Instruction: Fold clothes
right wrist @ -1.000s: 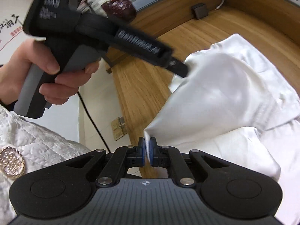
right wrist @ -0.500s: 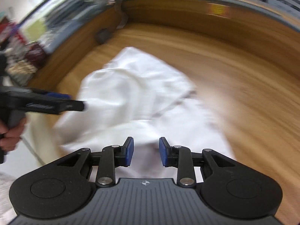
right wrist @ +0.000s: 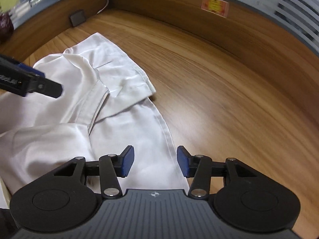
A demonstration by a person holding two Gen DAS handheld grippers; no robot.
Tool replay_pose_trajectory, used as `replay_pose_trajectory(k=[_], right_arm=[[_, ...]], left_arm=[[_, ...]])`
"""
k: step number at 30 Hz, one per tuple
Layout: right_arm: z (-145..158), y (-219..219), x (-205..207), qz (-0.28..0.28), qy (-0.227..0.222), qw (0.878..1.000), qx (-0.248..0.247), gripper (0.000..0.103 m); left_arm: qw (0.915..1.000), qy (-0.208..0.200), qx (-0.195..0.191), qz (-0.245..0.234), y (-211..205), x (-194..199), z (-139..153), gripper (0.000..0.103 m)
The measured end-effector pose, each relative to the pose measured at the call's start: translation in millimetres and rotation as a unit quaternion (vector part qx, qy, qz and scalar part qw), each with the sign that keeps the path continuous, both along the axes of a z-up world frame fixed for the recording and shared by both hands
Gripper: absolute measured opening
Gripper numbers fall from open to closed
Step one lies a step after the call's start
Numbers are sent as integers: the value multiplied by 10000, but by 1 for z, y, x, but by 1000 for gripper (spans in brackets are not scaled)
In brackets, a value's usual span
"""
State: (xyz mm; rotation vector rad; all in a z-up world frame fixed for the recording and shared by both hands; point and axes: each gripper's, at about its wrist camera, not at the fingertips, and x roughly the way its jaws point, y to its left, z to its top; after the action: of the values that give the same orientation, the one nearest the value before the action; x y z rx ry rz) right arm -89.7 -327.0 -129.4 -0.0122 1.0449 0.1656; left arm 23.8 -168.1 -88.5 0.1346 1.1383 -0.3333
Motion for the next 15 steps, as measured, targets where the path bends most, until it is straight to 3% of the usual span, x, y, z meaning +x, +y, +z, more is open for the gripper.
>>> replay_pose_trajectory(k=[5,15], right_arm=[[-7,11,24,274,-52,9995,-137,58],[-15,10,43,300,15,9995,-99,61]], left_arm=[[9997,158,110,122,-13,19,-20,68],[9972,572,161,448,-32,47,-54,73]])
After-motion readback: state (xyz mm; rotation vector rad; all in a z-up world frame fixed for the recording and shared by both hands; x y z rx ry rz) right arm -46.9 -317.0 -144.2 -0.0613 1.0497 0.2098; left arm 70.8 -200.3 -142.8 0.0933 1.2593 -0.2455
